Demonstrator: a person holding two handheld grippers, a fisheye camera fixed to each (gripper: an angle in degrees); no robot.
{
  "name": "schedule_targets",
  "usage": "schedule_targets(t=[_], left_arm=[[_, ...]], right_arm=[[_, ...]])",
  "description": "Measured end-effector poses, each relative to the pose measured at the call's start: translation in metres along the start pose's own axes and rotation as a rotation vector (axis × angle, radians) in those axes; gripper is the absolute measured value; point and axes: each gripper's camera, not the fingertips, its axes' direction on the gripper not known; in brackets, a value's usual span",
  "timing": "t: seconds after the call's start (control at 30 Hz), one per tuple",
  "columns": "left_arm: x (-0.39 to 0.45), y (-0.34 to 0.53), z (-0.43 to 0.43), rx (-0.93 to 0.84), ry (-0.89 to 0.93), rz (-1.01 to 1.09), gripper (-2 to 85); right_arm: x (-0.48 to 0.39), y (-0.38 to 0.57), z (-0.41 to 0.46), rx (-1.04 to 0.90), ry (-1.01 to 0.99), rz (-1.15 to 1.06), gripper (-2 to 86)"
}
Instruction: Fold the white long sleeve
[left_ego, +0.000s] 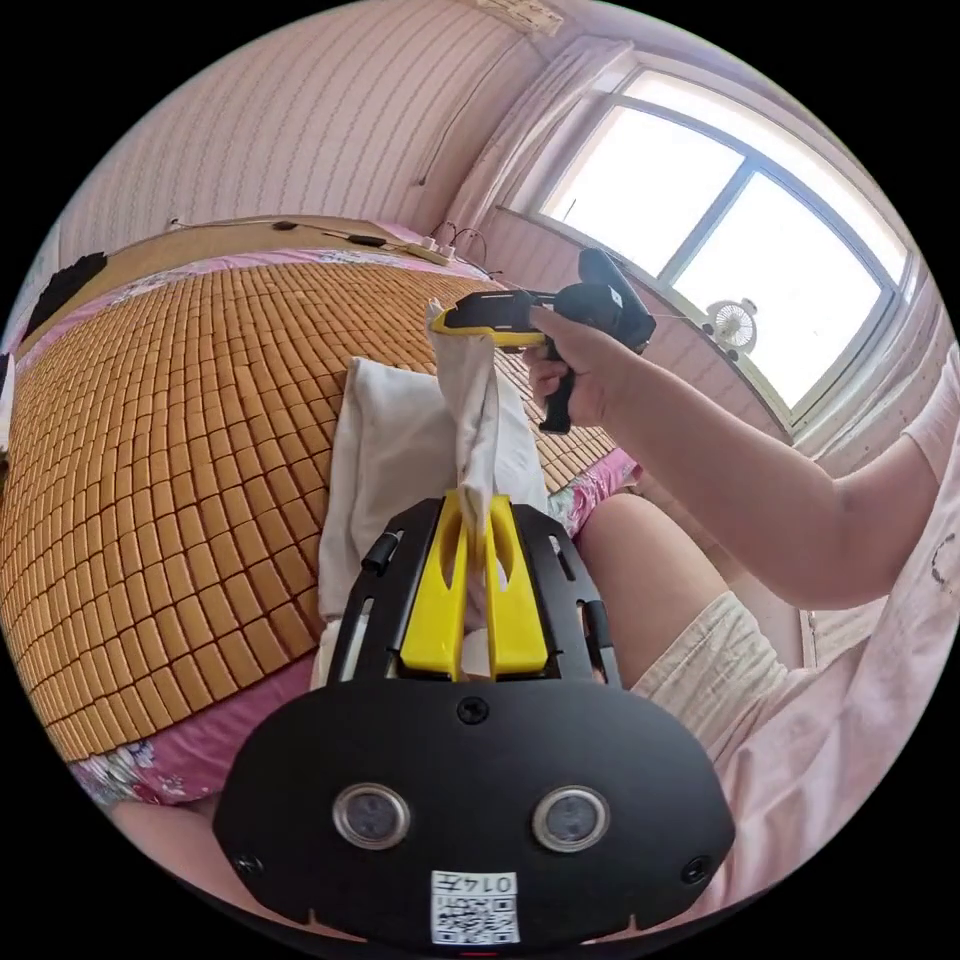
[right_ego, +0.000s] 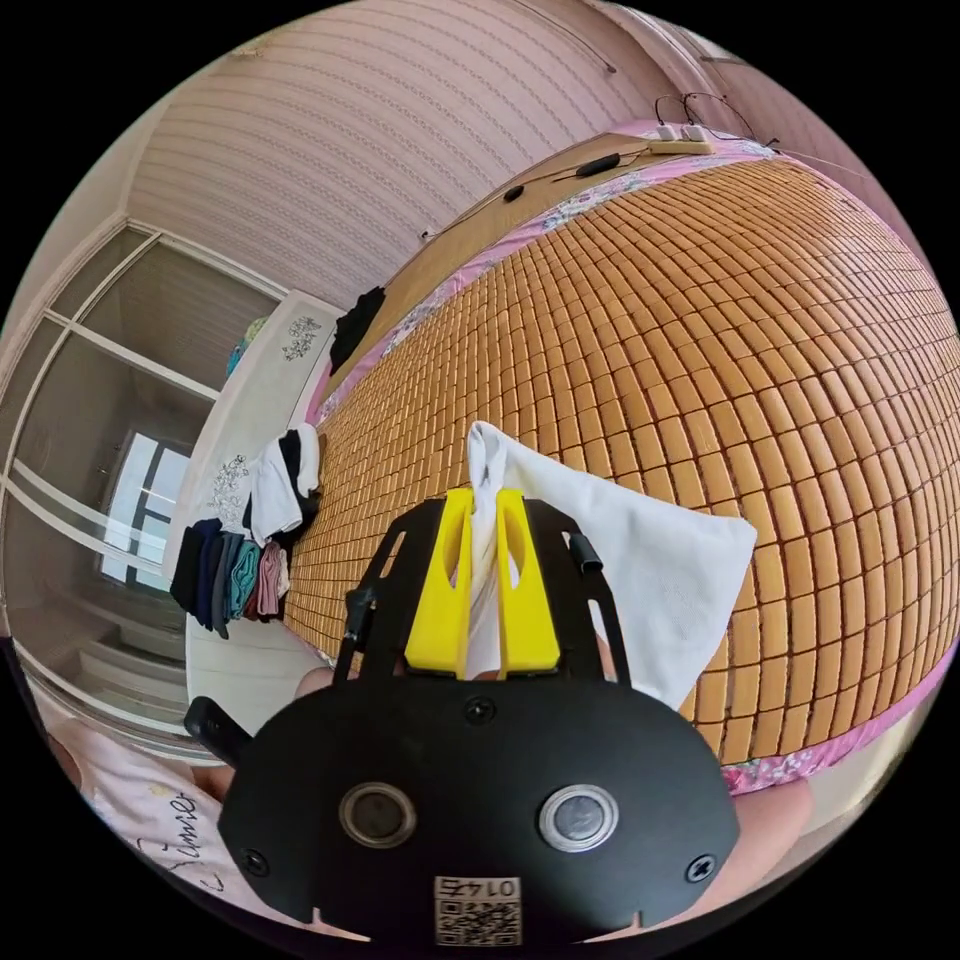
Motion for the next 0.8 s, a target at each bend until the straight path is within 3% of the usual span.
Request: schedule_targets(t=[0.27,0.47,0.57,0.67,0.8], left_arm=[[-0.044,-0.001,0.017,-0.143,-0.019,-0.144,4.4],[-0.060,-0.003,-0.001,-0.154,-0.038,-0.170,6.5],[-0.058,-0.006,-0.008,-0.151,-0.036,-0.157,7.9],[-0.056,-0.010,-0.015,-0.150,-0.144,-0.173,8.2],[-0.058,-0.021,-0.013,-0.098,-0.056,-0.149,8.7]], right_arm=[[-0.046,-0.018,0.025,-0.013,0.009,-0.167,3.5],[-0.075,-0.040,0.034,-0.183,0.345,-0.499,7.7],[-0.091,-0.040,0.060,-0.302,0.412,-0.642,12.3],[-0.105,-0.037,0.079,-0.364,0.430,-0.715,12.8],[-0.114,-0.035,0.081,-0.413,0.349,-0.724,8.3]])
